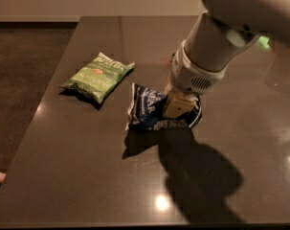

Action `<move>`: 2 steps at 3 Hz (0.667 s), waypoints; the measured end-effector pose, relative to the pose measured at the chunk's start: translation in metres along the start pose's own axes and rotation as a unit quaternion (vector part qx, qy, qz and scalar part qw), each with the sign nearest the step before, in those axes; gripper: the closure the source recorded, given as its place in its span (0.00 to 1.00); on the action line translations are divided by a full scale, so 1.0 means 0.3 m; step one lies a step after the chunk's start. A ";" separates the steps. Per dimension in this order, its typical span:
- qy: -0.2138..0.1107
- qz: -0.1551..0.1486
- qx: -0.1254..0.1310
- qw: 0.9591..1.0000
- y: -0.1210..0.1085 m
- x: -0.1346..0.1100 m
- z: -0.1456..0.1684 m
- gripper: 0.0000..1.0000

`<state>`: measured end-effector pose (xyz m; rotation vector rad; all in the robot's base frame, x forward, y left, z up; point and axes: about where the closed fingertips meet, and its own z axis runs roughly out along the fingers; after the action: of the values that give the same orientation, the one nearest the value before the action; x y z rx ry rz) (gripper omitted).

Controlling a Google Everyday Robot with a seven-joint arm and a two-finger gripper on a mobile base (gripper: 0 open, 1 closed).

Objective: Pick blue chip bag

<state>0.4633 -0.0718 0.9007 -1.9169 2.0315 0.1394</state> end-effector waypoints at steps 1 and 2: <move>-0.029 -0.010 0.032 0.999 -0.019 -0.030 -0.159 1.00; -0.055 -0.032 0.053 0.997 -0.012 -0.078 -0.289 1.00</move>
Offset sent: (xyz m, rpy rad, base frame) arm -0.0212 -0.0042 0.1382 0.1466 -0.1916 0.0866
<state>0.4519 -0.0760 0.9898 -1.8644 1.8677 0.1165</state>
